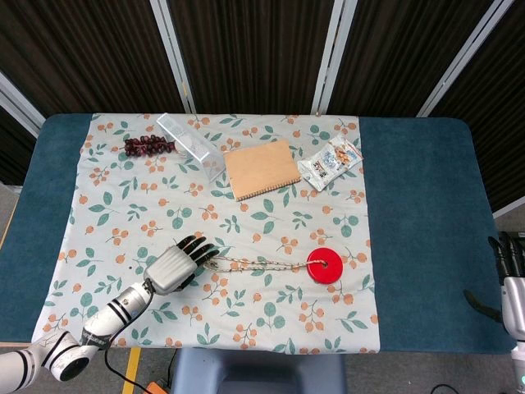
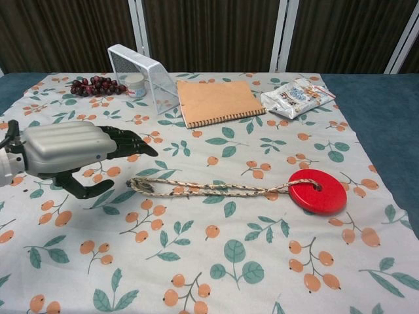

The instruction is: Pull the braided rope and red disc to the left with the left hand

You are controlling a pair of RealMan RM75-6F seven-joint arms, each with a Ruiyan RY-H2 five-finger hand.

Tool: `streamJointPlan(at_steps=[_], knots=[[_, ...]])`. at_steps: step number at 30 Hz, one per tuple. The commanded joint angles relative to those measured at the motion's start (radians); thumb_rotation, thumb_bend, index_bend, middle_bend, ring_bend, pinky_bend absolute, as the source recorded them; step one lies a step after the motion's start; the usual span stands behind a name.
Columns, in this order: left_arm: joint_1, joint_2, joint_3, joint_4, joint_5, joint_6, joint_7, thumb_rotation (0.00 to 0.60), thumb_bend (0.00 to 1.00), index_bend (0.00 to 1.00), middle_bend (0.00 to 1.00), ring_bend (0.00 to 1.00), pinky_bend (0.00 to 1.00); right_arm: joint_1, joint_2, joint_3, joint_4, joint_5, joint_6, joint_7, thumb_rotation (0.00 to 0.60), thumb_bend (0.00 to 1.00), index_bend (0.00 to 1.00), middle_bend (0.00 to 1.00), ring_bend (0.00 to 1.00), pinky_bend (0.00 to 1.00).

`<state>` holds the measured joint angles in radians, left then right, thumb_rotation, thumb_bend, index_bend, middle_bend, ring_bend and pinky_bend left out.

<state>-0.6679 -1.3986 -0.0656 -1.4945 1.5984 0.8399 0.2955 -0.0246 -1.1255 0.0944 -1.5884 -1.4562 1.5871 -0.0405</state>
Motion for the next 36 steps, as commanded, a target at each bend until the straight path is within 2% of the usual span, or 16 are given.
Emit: streamJointPlan(at_steps=[1, 8, 22, 25, 30, 36], knots=[[-0.015, -0.006, 0.007, 0.007, -0.013, -0.017, 0.01, 0.6, 0.58, 0.08, 0.09, 0.01, 0.14, -0.004, -0.004, 0.001, 0.006, 0.0, 0.006, 0.007, 0.6, 0.29, 0.0, 0.0, 0.0, 0.0], [-0.031, -0.014, 0.033, 0.036, -0.034, -0.039, 0.015, 0.6, 0.59, 0.17, 0.09, 0.01, 0.14, -0.006, -0.008, 0.007, 0.016, 0.005, 0.011, 0.016, 0.6, 0.29, 0.0, 0.0, 0.0, 0.0], [-0.056, -0.053, 0.064, 0.086, -0.08, -0.072, 0.037, 0.6, 0.59, 0.15, 0.05, 0.0, 0.14, -0.001, -0.016, 0.014, 0.023, 0.011, 0.004, 0.016, 0.6, 0.29, 0.0, 0.0, 0.0, 0.0], [-0.059, -0.054, 0.063, 0.087, -0.092, -0.07, 0.049, 0.6, 0.59, 0.25, 0.04, 0.0, 0.14, 0.0, -0.017, 0.015, 0.024, 0.013, 0.002, 0.017, 0.6, 0.29, 0.0, 0.0, 0.0, 0.0], [-0.063, -0.043, 0.062, 0.076, -0.098, -0.053, 0.059, 0.6, 0.58, 0.48, 0.04, 0.0, 0.14, 0.002, -0.021, 0.018, 0.029, 0.022, -0.004, 0.016, 0.6, 0.29, 0.0, 0.0, 0.0, 0.0], [-0.064, -0.049, 0.068, 0.082, -0.098, -0.036, 0.07, 0.6, 0.59, 0.58, 0.06, 0.0, 0.15, 0.003, -0.025, 0.02, 0.031, 0.027, -0.007, 0.014, 0.6, 0.29, 0.0, 0.0, 0.0, 0.0]])
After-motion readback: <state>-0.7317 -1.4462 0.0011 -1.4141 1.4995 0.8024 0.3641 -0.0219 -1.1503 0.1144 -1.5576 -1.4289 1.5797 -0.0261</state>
